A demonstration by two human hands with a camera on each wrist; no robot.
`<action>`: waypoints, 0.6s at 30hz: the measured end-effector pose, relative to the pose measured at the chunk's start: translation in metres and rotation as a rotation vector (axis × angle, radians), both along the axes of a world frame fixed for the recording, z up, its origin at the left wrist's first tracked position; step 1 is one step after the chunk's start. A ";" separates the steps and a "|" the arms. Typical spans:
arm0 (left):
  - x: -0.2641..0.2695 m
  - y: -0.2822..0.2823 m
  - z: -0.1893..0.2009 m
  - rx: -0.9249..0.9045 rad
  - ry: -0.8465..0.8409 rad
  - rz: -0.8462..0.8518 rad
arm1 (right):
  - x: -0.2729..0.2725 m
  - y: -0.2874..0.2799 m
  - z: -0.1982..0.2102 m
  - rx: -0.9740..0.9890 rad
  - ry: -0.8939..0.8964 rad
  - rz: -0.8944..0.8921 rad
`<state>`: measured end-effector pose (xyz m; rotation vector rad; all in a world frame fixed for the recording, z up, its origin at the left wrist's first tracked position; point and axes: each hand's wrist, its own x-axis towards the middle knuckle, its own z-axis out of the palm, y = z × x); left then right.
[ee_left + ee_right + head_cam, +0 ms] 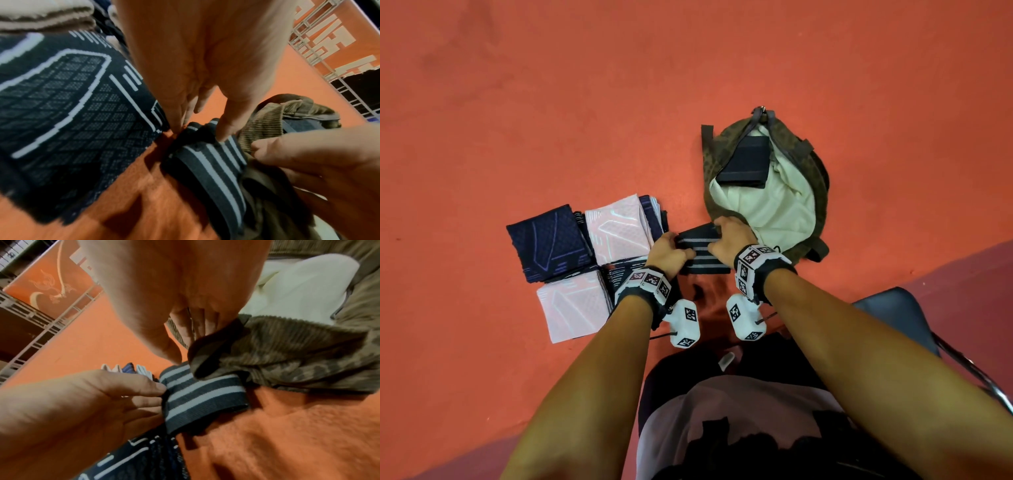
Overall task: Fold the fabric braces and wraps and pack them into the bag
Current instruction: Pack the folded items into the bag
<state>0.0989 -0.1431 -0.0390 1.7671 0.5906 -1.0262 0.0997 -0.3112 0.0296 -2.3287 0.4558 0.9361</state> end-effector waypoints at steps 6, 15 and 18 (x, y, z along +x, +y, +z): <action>0.004 -0.019 0.025 0.106 -0.047 -0.150 | -0.010 -0.014 -0.011 -0.109 -0.008 0.118; 0.006 -0.027 0.021 0.079 0.043 -0.085 | -0.011 -0.018 -0.015 -0.178 -0.054 0.162; 0.006 -0.025 0.022 0.058 0.061 -0.133 | -0.010 -0.019 -0.016 -0.168 -0.042 0.163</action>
